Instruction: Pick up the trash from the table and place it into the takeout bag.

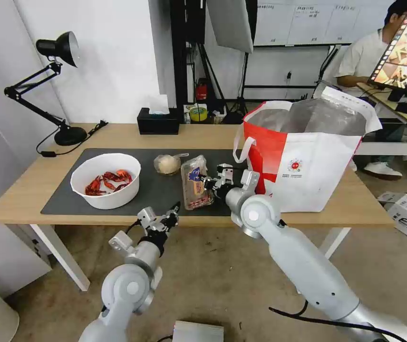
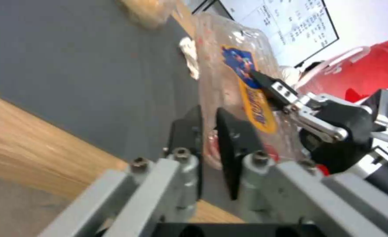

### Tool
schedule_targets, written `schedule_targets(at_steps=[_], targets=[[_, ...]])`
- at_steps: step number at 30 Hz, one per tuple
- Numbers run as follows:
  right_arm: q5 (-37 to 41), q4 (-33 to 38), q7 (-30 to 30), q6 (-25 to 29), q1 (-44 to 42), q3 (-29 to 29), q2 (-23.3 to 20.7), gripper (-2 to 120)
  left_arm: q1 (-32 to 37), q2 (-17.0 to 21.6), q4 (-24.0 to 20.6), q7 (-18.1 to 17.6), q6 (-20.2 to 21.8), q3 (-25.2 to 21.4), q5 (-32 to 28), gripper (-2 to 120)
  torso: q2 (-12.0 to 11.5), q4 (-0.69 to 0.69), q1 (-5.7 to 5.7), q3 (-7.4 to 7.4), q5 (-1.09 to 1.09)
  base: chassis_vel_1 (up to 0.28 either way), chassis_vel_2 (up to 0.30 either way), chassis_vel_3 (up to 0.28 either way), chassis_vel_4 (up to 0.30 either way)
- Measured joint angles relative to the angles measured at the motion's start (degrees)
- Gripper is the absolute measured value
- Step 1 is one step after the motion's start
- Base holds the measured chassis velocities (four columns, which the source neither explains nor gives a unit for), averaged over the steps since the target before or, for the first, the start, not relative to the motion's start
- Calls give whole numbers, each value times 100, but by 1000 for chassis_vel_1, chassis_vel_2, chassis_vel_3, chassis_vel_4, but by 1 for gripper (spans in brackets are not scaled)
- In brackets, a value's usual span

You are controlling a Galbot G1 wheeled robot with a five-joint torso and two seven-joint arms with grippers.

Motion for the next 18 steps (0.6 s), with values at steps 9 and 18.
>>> schedule_targets(at_steps=[9, 18], targets=[[242, 311, 131, 1, 213, 137, 35, 0, 396, 293, -181, 447, -46, -549, 428, 48, 1, 1, 0, 0, 0, 0, 0, 0, 0], [718, 743, 553, 15, 602, 537, 137, 0, 769, 365, -103, 931, -340, -918, 1319, 83, 1, 0, 0, 0, 0, 0, 0, 0, 0]])
